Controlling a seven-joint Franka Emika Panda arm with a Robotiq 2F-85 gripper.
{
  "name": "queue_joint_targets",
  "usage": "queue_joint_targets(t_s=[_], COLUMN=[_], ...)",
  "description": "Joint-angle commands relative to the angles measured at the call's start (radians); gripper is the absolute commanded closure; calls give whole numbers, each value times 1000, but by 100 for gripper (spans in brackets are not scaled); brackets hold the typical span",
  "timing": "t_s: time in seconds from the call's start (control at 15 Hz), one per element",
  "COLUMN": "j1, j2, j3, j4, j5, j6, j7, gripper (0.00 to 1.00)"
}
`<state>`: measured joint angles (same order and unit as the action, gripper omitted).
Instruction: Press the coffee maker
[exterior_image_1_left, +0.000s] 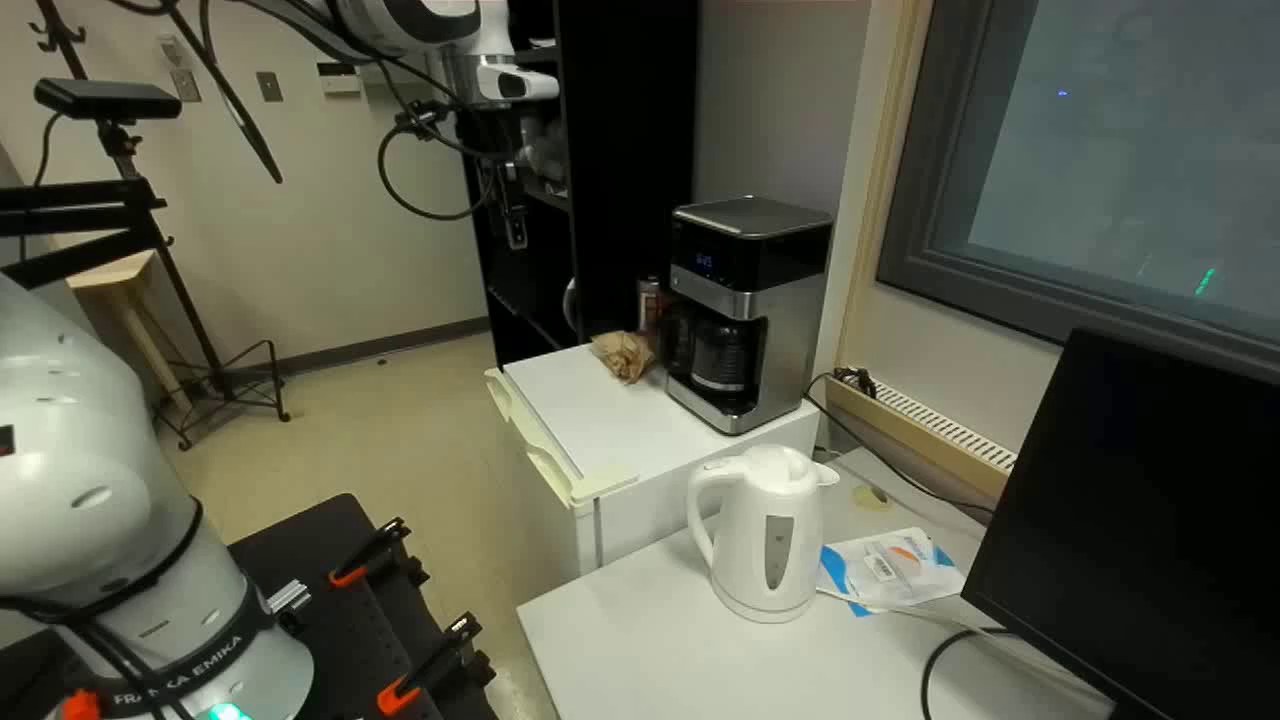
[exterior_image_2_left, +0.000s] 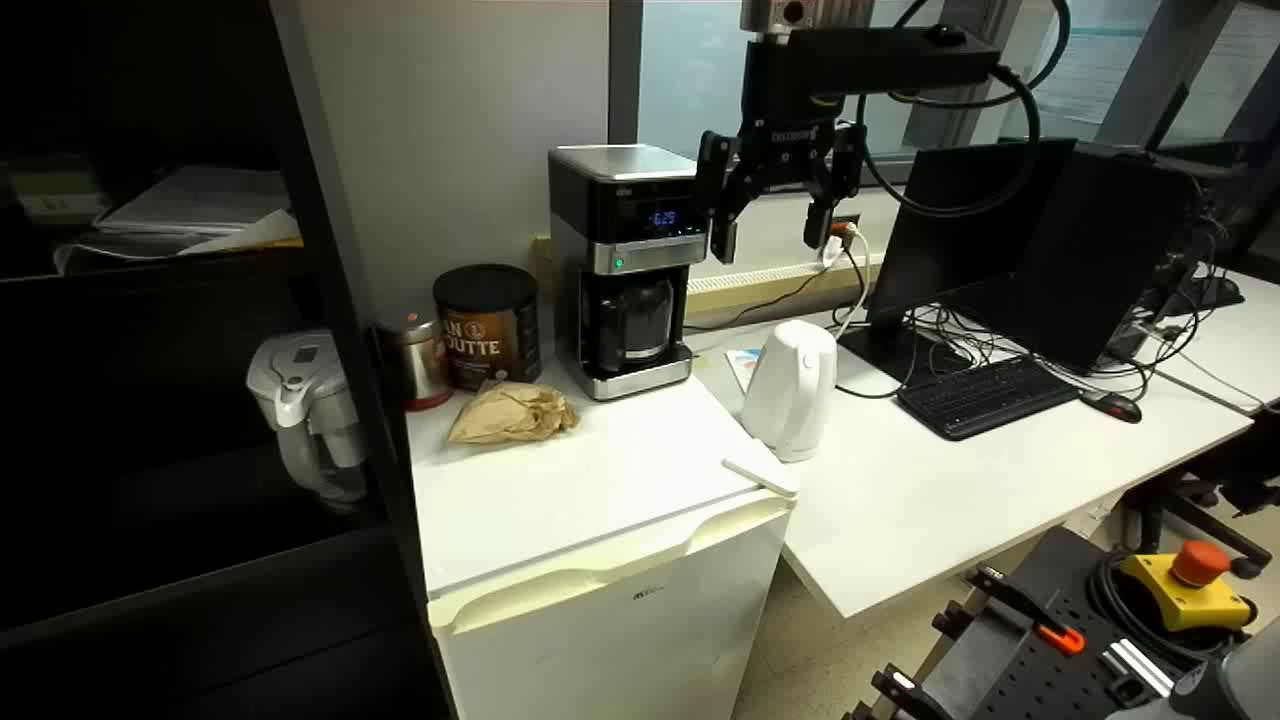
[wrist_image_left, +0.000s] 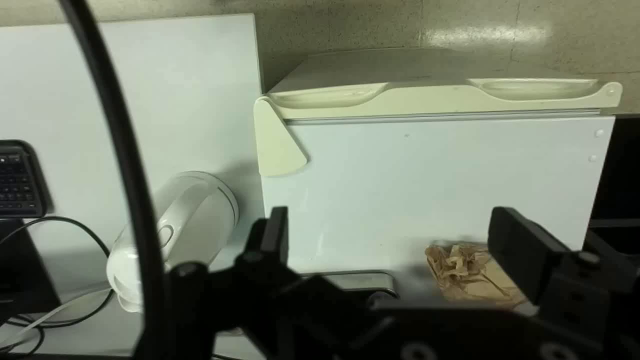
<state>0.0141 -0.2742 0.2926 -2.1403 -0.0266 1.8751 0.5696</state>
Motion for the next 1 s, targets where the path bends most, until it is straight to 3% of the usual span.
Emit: queue_joint_targets(t_s=[0.0, 0.53, 0.93], j1=[29, 31, 44], j2=[3, 4, -12], j3=[-26, -28, -50], j4=[3, -4, -128], j5=[-8, -10, -72], j6=[-3, 9, 229], j7=[7, 3, -108], gripper=[0, 0, 0])
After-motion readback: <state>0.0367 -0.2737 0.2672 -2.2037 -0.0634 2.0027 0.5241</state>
